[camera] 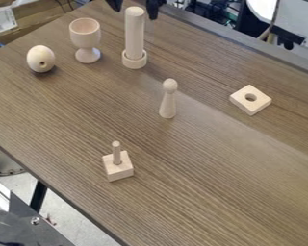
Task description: Moves a white object along the table
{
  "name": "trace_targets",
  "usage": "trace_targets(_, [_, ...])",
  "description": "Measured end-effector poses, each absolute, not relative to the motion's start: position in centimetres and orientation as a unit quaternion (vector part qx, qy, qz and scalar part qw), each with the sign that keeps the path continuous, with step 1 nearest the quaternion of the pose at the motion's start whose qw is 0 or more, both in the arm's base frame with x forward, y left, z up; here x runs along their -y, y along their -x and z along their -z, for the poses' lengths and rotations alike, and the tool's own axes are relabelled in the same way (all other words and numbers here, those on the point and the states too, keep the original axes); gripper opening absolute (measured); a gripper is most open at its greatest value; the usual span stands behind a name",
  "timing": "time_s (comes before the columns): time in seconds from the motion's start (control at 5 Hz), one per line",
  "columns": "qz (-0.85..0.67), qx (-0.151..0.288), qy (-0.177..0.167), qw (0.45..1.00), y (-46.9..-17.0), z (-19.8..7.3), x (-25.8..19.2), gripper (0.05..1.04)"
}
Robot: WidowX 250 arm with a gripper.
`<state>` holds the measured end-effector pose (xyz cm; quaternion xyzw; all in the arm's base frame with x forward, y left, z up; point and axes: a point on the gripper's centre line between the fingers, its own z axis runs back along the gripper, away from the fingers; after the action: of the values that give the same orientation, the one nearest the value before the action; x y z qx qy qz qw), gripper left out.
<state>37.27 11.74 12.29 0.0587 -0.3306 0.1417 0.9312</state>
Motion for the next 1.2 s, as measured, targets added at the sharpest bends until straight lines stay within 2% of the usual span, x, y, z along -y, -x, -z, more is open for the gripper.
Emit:
trace_targets(0.2, [-0.143,0.314,-0.056,0.937,-37.0,-11.1,-11.6,1.001])
trace_targets(0.4, [-0.042,0.302,-0.068,0.950,-41.1,-12.6,-10.4,1.001])
trace_targets(0.6, [0.028,0.293,-0.078,0.952,-43.8,-13.5,-8.0,1.001])
trace_targets(0.8, [0.060,0.288,-0.086,0.952,-45.1,-13.8,-7.3,1.001])
trace_targets(1.2, [0.168,0.291,-0.033,0.941,-47.1,-11.3,-1.9,1.001])
